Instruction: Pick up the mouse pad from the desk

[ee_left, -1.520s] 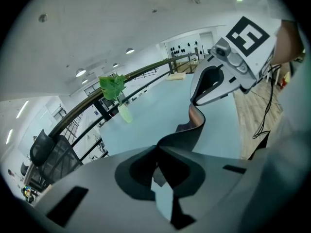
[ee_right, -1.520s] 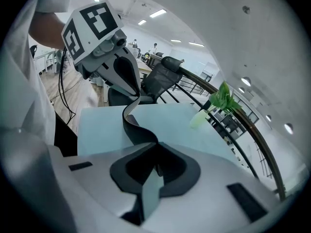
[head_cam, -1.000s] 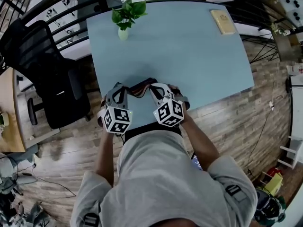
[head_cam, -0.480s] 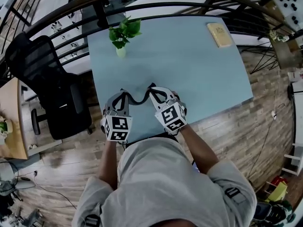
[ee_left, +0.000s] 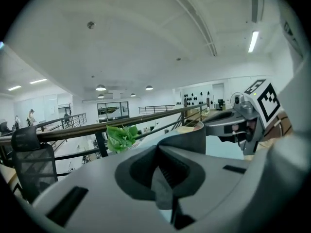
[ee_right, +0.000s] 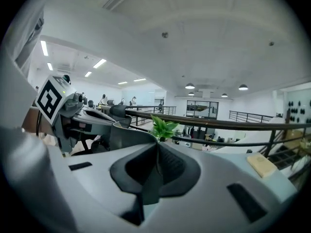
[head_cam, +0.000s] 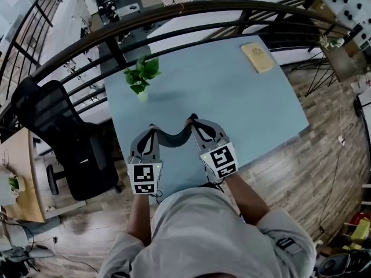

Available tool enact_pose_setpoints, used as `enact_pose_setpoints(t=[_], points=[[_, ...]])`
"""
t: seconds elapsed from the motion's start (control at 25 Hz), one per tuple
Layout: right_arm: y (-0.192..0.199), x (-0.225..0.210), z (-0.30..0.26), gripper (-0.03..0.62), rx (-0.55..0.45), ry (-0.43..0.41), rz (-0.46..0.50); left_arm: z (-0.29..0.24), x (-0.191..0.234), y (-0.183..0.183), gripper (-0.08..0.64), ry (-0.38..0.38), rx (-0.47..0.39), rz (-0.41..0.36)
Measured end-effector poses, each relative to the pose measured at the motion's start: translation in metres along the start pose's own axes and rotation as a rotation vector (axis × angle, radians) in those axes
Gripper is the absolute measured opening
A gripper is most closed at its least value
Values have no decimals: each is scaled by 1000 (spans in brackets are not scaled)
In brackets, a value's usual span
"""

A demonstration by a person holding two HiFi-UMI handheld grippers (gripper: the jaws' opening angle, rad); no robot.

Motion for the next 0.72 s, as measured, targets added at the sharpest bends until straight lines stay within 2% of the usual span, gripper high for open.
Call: enact_pose_setpoints(t=[0.2, 0.32, 0.52, 0.72], points=[[-15, -12, 16, 18, -53, 64, 0, -3, -13, -16, 25, 4, -52, 38], [-23, -13, 23, 18, -72, 70, -8, -1, -18, -26, 25, 3, -63, 36], [-37, -20, 28, 18, -112, 83, -1, -4, -19, -41, 25, -2, -132, 66], [-37, -21, 31, 18, -118, 86, 2, -4, -23, -39, 25, 1, -132, 84]])
Point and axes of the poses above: the fingertips, and each gripper's own axes: z backward along the fingers, x to its left, y out of its underside, the point moved 5 cm from there along z, backward along the fingers, and after that the axes turned 11 degrees about -x, right-handed, at the moved point
